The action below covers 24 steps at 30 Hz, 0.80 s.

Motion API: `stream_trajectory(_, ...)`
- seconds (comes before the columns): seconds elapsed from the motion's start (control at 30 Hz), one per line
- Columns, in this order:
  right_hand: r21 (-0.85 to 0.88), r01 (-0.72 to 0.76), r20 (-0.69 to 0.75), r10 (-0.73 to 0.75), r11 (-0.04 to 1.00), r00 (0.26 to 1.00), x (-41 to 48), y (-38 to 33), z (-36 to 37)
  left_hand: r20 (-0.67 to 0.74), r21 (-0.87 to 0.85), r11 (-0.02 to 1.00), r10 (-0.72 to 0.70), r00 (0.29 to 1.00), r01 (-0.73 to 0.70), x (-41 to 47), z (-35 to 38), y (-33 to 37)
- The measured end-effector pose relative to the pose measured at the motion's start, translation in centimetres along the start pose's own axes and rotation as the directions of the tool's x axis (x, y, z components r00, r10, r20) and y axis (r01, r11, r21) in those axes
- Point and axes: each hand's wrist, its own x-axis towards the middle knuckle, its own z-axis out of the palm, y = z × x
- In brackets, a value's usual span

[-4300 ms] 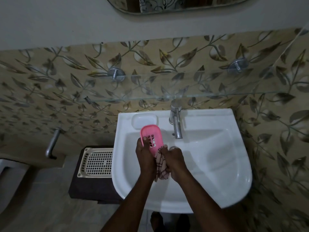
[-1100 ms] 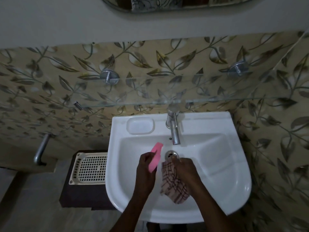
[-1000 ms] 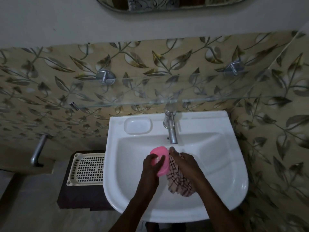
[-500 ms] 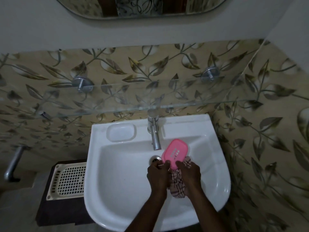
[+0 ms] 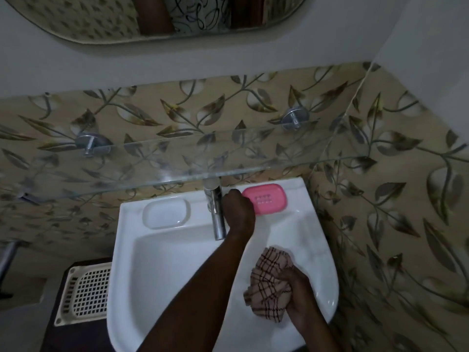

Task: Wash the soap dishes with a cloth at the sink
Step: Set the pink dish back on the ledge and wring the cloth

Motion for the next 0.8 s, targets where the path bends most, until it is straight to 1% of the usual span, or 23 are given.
stream_trajectory(0.13, 0.143, -0.071, 0.065, 0.062, 0.987, 0.996, 0.1, 0.5, -1.1, 0.01, 0.065, 0.998, 0.001, 1.0, -0.002, 0.7, 1.2, -0.9)
stream_trajectory(0.2, 0.227, -0.063, 0.099, 0.041, 0.972, 0.994, 0.1, 0.6, -1.5, 0.014, 0.05, 0.999, 0.007, 1.0, -0.007, 0.9, 1.4, -1.0)
stream_trajectory(0.27, 0.265, -0.025, 0.11, -0.005, 0.964, 0.994, 0.4, 0.4, -1.7, 0.003, 0.041, 0.999, 0.026, 1.0, -0.026, 1.2, 1.3, -0.7)
stream_trajectory(0.33, 0.254, 0.011, 0.093, -0.035, 0.967, 0.995, 0.5, 0.1, -1.5, -0.034, 0.111, 0.99, 0.087, 0.996, -0.082, 0.8, 0.8, -0.2)
stream_trajectory(0.37, 0.248, 0.025, 0.084, -0.047, 0.968, 0.995, 0.5, -0.1, -1.4, -0.053, 0.13, 0.982, 0.148, 0.988, -0.14, 0.0, 0.4, 0.0)
stream_trajectory(0.4, 0.232, 0.043, 0.073, -0.061, 0.972, 0.995, 0.5, -0.4, -1.2, -0.058, 0.103, 0.968, 0.235, 0.97, -0.228, -1.1, 0.1, 0.1)
stream_trajectory(0.43, 0.214, 0.06, 0.068, -0.076, 0.975, 0.995, 0.5, -0.7, -0.8, -0.031, 0.046, 0.947, 0.32, 0.947, -0.318, -2.8, -0.3, -0.3)
stream_trajectory(0.47, 0.199, 0.074, 0.071, -0.09, 0.977, 0.993, 0.5, -1.1, -0.6, 0.035, -0.012, 0.924, 0.382, 0.924, -0.381, -4.6, -0.6, -1.0)
stream_trajectory(0.5, 0.174, 0.091, 0.082, -0.106, 0.98, 0.991, 0.5, -1.5, -0.2, 0.146, -0.043, 0.915, 0.402, 0.904, -0.4, -6.3, -0.8, -2.2)
stream_trajectory(0.57, 0.054, 0.144, 0.084, -0.149, 0.988, 0.985, 0.2, -2.1, 0.7, 0.416, -0.068, 0.933, 0.348, 0.84, -0.353, -9.2, -1.3, -4.6)
stream_trajectory(0.6, -0.028, 0.168, 0.08, -0.165, 0.985, 0.983, 0.1, -2.2, 1.1, 0.496, -0.118, 0.947, 0.318, 0.808, -0.3, -10.1, -1.5, -5.8)
stream_trajectory(0.63, -0.109, 0.186, 0.075, -0.179, 0.976, 0.981, 0.0, -2.3, 1.5, 0.522, -0.188, 0.952, 0.306, 0.796, -0.242, -10.7, -1.7, -6.7)
stream_trajectory(0.67, -0.181, 0.196, 0.077, -0.184, 0.964, 0.98, 0.1, -2.2, 1.9, 0.508, -0.237, 0.951, 0.298, 0.808, -0.201, -11.0, -2.0, -7.4)
stream_trajectory(0.73, -0.295, 0.211, 0.09, -0.193, 0.932, 0.977, 0.1, -1.9, 2.8, 0.434, -0.285, 0.95, 0.247, 0.867, -0.128, -11.2, -2.8, -8.6)
stream_trajectory(0.77, -0.343, 0.218, 0.093, -0.198, 0.914, 0.976, 0.1, -1.7, 3.3, 0.396, -0.31, 0.944, 0.233, 0.888, -0.109, -11.4, -3.4, -9.2)
stream_trajectory(0.8, -0.383, 0.228, 0.094, -0.208, 0.895, 0.974, 0.2, -1.5, 3.5, 0.369, -0.308, 0.941, 0.252, 0.895, -0.138, -11.5, -4.0, -9.6)
